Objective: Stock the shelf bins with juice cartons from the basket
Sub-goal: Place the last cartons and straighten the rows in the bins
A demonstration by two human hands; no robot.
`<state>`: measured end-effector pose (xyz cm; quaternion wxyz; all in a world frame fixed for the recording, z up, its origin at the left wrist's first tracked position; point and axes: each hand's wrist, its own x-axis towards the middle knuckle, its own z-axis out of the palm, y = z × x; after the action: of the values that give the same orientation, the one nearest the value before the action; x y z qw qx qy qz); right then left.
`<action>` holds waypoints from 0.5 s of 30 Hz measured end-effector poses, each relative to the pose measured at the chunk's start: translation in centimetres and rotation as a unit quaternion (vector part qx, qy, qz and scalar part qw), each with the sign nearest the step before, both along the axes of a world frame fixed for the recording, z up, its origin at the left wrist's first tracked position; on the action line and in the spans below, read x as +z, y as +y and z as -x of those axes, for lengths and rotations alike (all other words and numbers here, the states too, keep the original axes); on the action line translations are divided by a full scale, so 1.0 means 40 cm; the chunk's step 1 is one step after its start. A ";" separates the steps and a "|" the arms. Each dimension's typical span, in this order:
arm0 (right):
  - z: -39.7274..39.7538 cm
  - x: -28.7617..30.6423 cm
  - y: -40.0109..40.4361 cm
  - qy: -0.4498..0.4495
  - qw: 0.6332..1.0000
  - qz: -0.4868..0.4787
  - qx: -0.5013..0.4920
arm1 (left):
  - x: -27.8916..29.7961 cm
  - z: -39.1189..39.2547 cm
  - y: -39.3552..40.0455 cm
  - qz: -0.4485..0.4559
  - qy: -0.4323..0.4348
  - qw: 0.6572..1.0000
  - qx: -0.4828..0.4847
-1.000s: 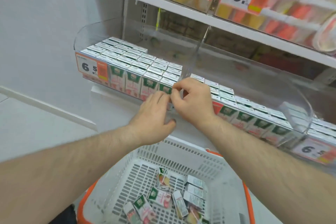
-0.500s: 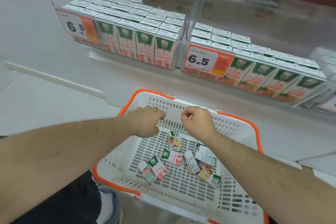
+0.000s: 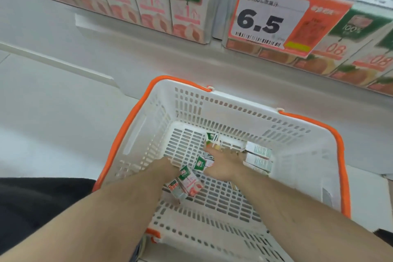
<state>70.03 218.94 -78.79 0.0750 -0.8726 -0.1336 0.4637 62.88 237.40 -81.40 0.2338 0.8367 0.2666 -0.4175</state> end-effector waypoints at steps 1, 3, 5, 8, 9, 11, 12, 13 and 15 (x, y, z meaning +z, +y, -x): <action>-0.002 -0.010 0.008 0.014 1.000 -0.002 -0.001 | -0.007 0.004 -0.003 0.012 0.012 1.000 0.025; -0.007 -0.038 0.023 0.026 1.000 -0.001 -0.015 | -0.024 0.013 -0.012 0.038 0.036 0.995 0.081; -0.005 -0.058 0.030 0.014 1.000 0.009 -0.011 | -0.038 0.023 -0.017 0.066 0.043 0.983 0.167; 0.004 -0.058 0.022 -0.041 0.998 -0.024 -0.036 | -0.050 0.036 -0.007 0.090 0.038 0.957 0.273; 0.005 -0.055 0.015 -0.071 0.995 -0.045 -0.059 | -0.046 0.039 -0.001 0.105 0.030 0.946 0.306; 0.006 -0.050 -0.004 -0.128 0.984 -0.091 -0.090 | -0.038 0.040 0.014 0.140 0.000 0.921 0.364; 0.007 -0.045 -0.013 -0.148 0.978 -0.109 -0.097 | -0.032 0.037 0.024 0.155 -0.022 0.908 0.388; 0.009 -0.040 -0.023 -0.157 0.974 -0.124 -0.102 | -0.015 0.033 0.032 0.171 -0.040 0.895 0.409; 0.016 -0.026 -0.043 -0.161 0.969 -0.152 -0.106 | 0.019 0.021 0.047 0.207 -0.068 0.872 0.438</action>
<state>69.37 217.21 -79.82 0.2332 -0.9233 -0.1192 0.2811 62.03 239.29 -80.62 0.5777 0.5931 0.4966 -0.2604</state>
